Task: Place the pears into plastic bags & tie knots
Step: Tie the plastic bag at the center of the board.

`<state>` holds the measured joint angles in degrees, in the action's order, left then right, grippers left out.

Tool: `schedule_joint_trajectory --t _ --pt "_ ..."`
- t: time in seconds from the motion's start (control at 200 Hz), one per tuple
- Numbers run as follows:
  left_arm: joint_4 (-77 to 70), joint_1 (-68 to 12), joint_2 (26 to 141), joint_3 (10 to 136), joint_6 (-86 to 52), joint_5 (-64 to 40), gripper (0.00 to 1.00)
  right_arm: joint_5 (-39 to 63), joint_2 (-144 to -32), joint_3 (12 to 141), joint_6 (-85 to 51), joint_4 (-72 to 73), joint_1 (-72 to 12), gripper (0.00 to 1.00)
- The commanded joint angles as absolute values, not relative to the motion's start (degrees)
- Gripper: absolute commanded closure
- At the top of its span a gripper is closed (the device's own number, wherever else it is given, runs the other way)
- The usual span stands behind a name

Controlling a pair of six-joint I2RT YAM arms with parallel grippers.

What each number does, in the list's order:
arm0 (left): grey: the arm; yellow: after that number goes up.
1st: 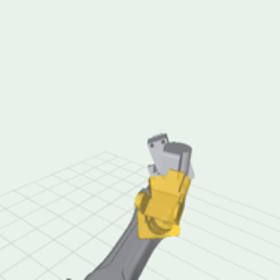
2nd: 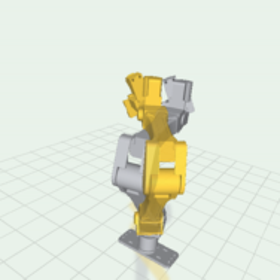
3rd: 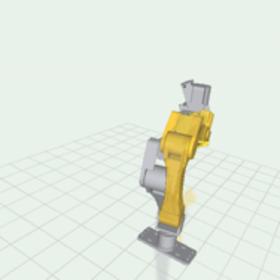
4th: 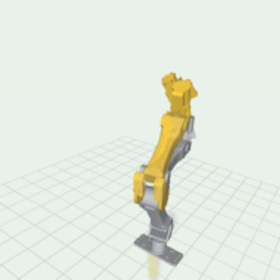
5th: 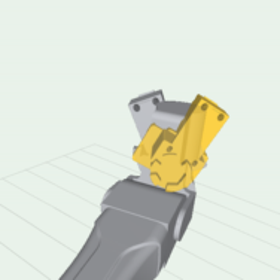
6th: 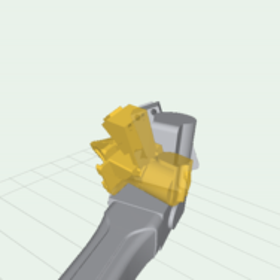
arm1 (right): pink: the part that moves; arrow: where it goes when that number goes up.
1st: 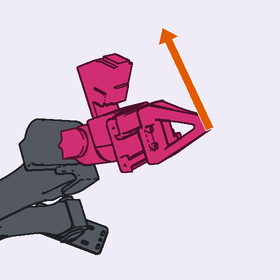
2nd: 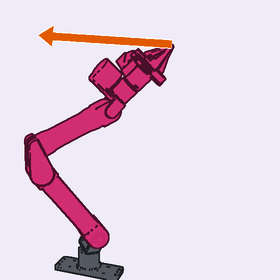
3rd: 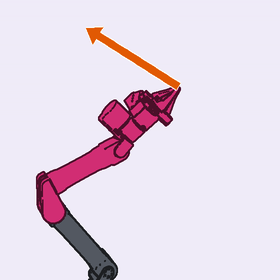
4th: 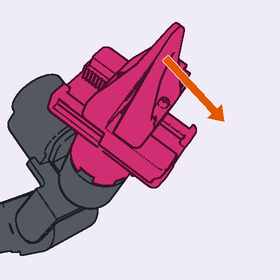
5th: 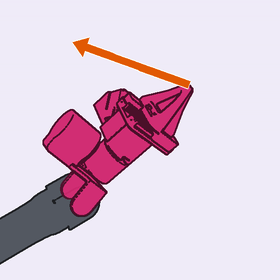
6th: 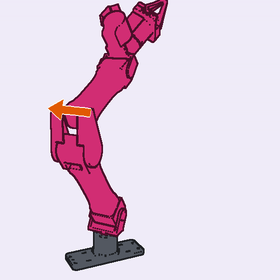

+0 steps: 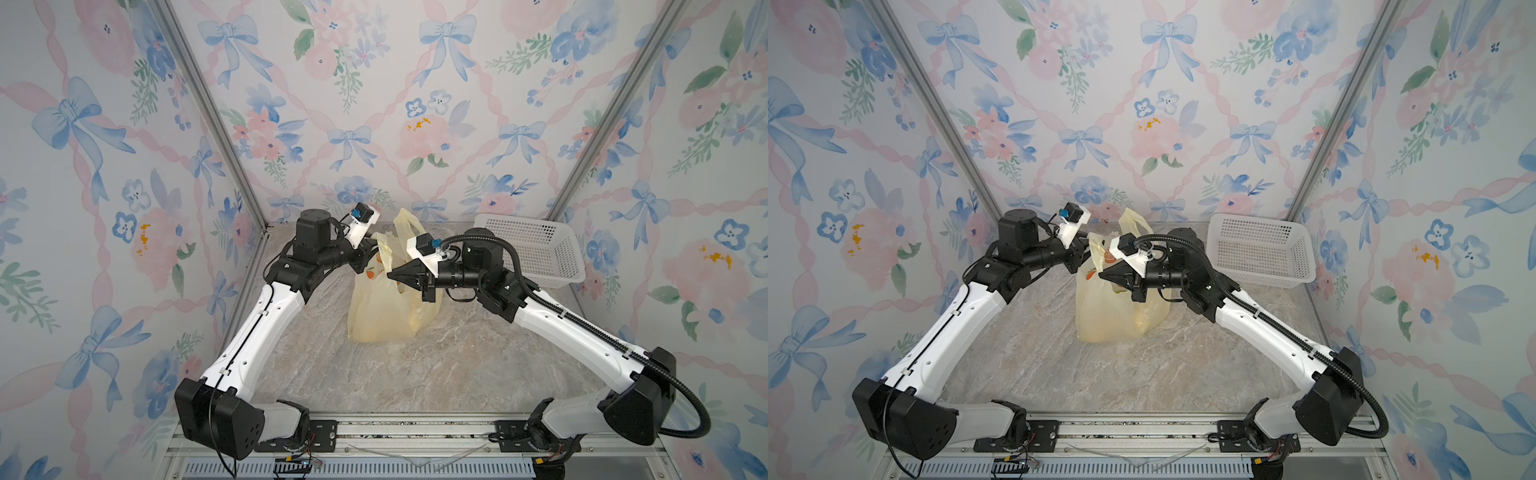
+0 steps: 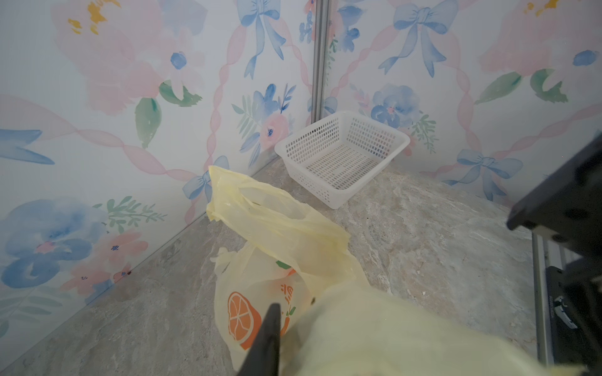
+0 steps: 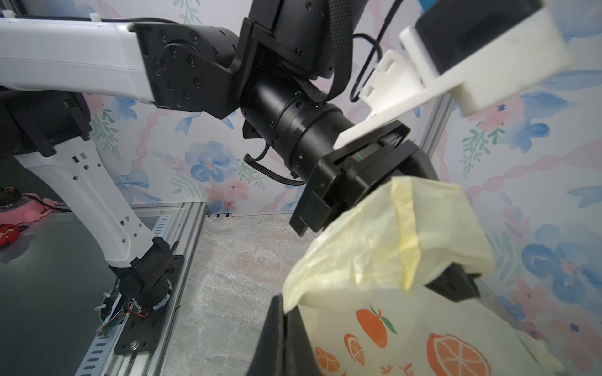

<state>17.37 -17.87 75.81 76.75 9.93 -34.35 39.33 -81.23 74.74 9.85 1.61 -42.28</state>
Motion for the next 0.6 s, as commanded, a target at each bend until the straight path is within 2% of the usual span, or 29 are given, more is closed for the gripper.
schedule_joint_trajectory --t 0.0,0.09,0.18,0.26,0.385,0.595 --pt "17.14 -17.60 74.20 77.85 11.45 -42.36 1.00 31.25 -82.52 75.71 9.80 2.37 -42.88 0.91" --pt "17.05 -17.63 72.79 76.96 11.82 -46.29 1.00 30.62 -84.41 77.95 9.69 1.99 -42.89 0.88" --pt "17.05 -17.68 71.78 76.14 11.87 -47.87 1.00 32.17 -84.84 79.64 11.04 0.58 -42.76 0.73" --pt "16.97 -17.71 71.21 75.50 11.78 -48.43 1.00 32.31 -83.35 79.04 10.54 1.10 -41.82 0.68" --pt "16.93 -17.68 70.72 75.15 11.53 -49.31 1.00 40.32 -80.48 77.47 7.34 3.46 -38.30 0.56" --pt "17.03 -17.68 70.83 74.88 11.22 -48.78 1.00 45.07 -76.60 76.07 14.23 1.67 -38.89 0.39"
